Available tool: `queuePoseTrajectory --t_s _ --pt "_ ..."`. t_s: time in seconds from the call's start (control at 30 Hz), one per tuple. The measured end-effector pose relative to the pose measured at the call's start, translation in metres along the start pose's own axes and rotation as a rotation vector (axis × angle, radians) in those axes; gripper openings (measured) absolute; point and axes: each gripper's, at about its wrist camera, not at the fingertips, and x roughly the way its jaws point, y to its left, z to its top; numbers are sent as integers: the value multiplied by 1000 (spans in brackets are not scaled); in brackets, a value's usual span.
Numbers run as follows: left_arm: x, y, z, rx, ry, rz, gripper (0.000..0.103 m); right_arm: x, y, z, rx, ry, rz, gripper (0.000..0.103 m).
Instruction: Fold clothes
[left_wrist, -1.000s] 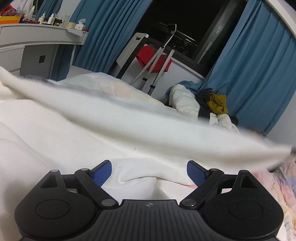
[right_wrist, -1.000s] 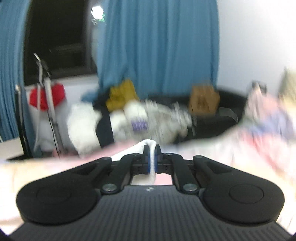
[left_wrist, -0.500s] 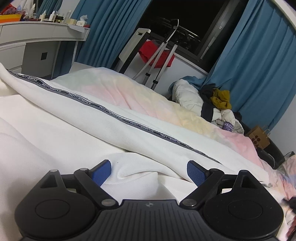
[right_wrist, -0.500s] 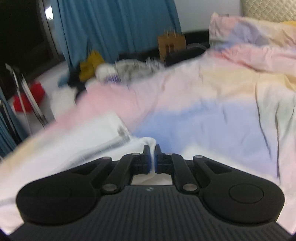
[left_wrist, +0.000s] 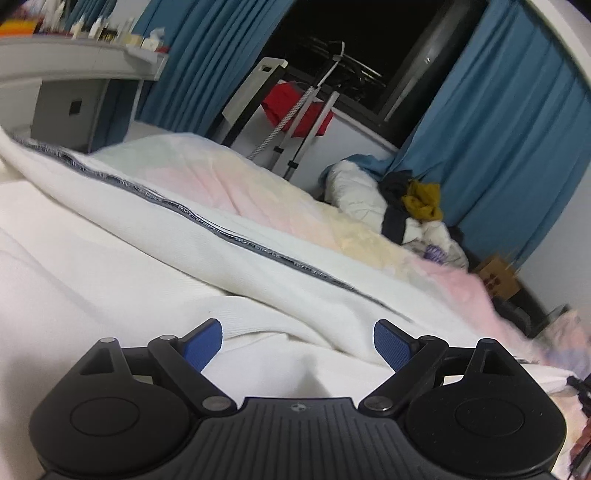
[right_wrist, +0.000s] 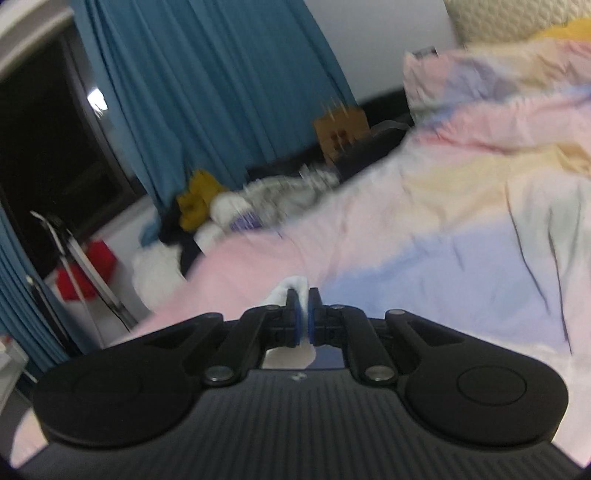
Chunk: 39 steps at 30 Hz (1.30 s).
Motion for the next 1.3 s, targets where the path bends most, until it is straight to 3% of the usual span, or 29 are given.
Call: queuePoseTrajectory --t_s 0.23,0.4,0.43,0.5,0.57,0.7,0.77,0.87,0.97,1.1,1.17,1.3 --pt "33 45 21 -294 56 -122 89 -44 29 18 -3 -185 92 7" --pt "69 66 38 -412 89 -120 88 -55 31 20 -46 -237 89 7" --pt "71 68 41 -416 88 -113 84 -56 29 21 -46 -239 83 7" --pt "70 71 46 -410 85 -86 56 -60 28 24 -43 -250 70 7" --pt "68 77 51 -428 83 -95 49 -69 32 25 -59 -279 69 7" --pt "66 84 60 -435 65 -119 14 -90 51 22 -123 -373 65 7" --pt "59 83 64 -433 42 -122 9 -97 59 19 -156 -409 53 7" --pt "42 72 72 -406 -21 -135 7 -104 64 17 -189 -438 37 7" --pt "20 62 81 -374 -77 -164 7 -120 59 24 -139 -453 34 7" --pt "15 45 106 -333 -92 -201 8 -144 59 41 -151 -530 62 7" --pt "22 36 121 -297 -89 -202 8 -128 63 53 -174 -516 69 7" --pt "98 26 142 -259 8 -130 9 -40 71 70 -176 -368 16 7"
